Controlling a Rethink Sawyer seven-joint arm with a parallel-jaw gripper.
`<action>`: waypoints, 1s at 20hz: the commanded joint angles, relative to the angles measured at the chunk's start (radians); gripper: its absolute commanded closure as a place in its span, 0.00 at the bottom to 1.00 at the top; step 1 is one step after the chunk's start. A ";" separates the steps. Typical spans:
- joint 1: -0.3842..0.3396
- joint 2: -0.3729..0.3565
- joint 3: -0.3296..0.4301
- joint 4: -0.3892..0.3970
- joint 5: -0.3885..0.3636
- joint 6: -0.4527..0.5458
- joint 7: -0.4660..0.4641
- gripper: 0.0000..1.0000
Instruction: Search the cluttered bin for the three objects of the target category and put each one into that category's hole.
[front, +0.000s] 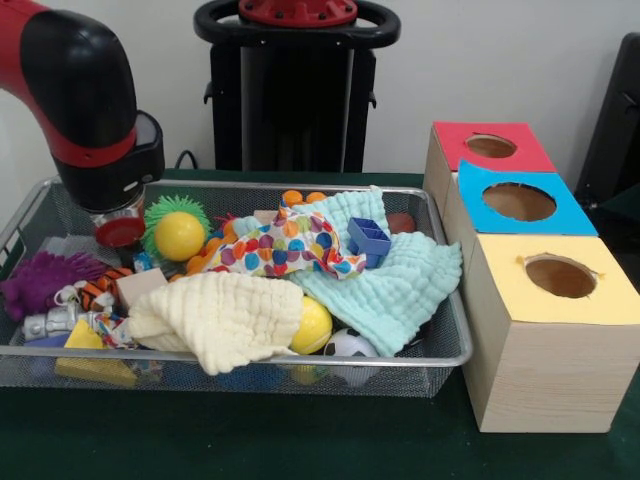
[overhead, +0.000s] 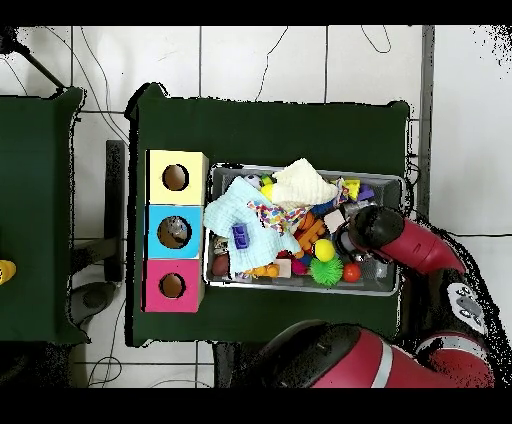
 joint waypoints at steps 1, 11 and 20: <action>0.039 -0.001 0.084 0.021 0.060 -0.067 0.139 0.00; 0.050 0.024 0.083 0.011 0.082 -0.093 0.143 0.00; 0.042 0.031 0.080 0.012 0.083 -0.122 0.121 1.00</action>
